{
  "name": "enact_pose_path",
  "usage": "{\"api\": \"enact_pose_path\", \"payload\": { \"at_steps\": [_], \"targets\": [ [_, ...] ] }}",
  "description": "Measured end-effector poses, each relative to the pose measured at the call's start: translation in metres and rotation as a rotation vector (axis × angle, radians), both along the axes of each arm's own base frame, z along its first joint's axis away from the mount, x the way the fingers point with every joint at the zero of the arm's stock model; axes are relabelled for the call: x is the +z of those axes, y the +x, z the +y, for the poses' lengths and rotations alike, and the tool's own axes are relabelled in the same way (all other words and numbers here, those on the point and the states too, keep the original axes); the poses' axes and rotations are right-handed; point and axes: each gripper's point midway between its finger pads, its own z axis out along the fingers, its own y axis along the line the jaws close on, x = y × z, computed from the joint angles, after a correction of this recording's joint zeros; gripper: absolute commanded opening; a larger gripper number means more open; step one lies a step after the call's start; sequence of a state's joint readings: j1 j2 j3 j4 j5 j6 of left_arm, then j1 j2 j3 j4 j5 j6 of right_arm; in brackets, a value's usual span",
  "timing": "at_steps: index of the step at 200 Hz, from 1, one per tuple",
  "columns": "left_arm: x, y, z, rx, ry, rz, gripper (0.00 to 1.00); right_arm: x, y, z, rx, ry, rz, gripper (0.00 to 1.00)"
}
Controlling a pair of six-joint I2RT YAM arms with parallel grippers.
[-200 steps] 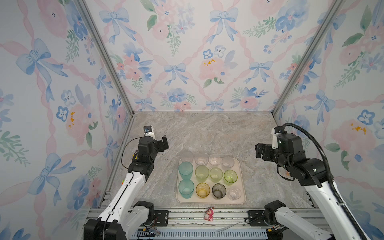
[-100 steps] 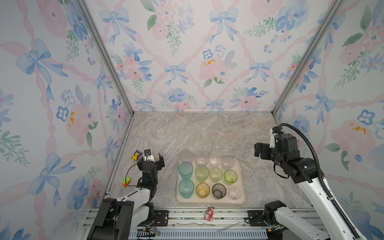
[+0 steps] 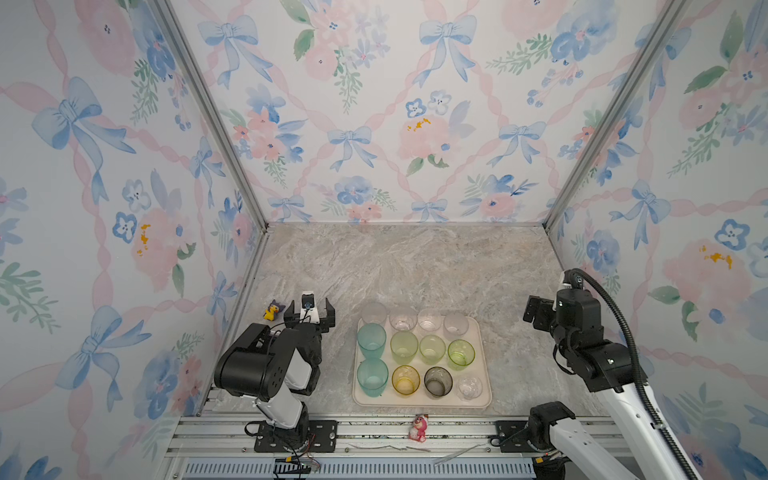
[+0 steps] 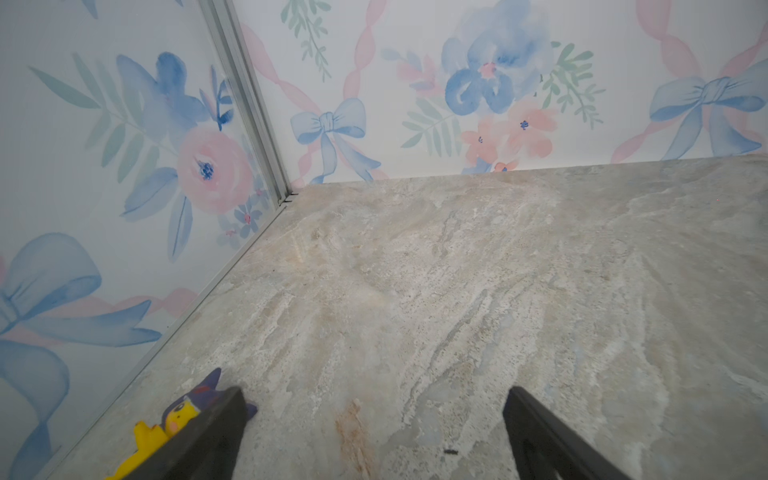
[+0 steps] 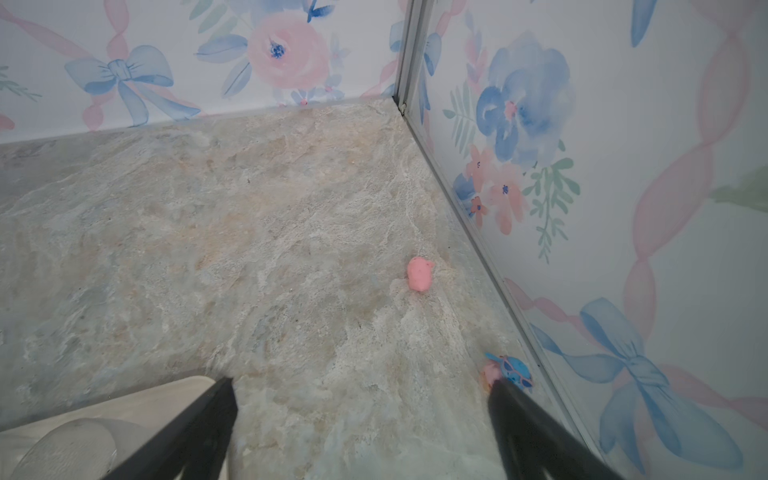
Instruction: Place the glasses into the tray
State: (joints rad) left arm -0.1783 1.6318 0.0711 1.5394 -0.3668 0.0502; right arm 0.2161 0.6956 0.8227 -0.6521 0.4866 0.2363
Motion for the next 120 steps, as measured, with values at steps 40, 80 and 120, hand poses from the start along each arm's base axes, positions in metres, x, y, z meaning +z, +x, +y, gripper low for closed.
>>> {"api": "enact_pose_path", "payload": {
  "at_steps": [40,80,120],
  "targets": [
    [0.014,0.000,-0.002,-0.007,0.011,-0.056,0.98,-0.035,0.011,-0.009,-0.060,0.009,-0.035,0.97],
    [0.010,-0.003,-0.004,-0.020,0.023,-0.046,0.98,-0.108,0.027,-0.014,-0.080,-0.045,0.009,0.97],
    [0.010,-0.003,-0.004,-0.020,0.026,-0.046,0.98,-0.123,0.043,-0.024,-0.092,-0.064,-0.025,0.97]
  ]
}}
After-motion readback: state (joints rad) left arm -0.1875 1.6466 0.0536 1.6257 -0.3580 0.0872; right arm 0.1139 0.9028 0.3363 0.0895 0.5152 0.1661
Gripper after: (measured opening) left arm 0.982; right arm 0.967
